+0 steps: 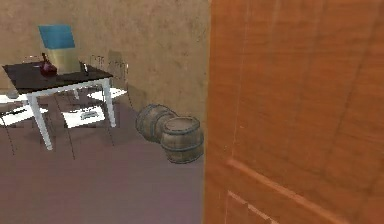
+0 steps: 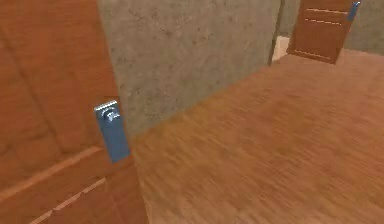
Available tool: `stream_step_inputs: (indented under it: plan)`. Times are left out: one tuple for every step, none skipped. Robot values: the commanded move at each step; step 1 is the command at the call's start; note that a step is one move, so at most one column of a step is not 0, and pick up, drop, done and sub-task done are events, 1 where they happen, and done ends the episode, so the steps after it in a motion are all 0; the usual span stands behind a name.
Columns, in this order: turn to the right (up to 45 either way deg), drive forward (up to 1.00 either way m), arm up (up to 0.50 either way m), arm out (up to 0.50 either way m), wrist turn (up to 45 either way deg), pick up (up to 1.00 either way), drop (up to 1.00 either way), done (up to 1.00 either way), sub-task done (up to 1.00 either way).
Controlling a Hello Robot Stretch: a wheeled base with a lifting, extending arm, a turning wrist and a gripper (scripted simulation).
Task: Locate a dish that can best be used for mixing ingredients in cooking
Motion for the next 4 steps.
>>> stream_step_inputs:
  plan:
    - [-30.0, 0.00, 0.00, 0.00, 0.0, 0.00, 0.00, 0.00, 0.00]
    - [0.0, 0.75, 0.00, 0.00, 0.0, 0.00, 0.00, 0.00, 0.00]
    - [-33.0, 0.00, 0.00, 0.00, 0.0, 0.00, 0.00, 0.00, 0.00]
    - [0.0, 1.00, 0.00, 0.00, 0.0, 0.00, 0.00, 0.00, 0.00]
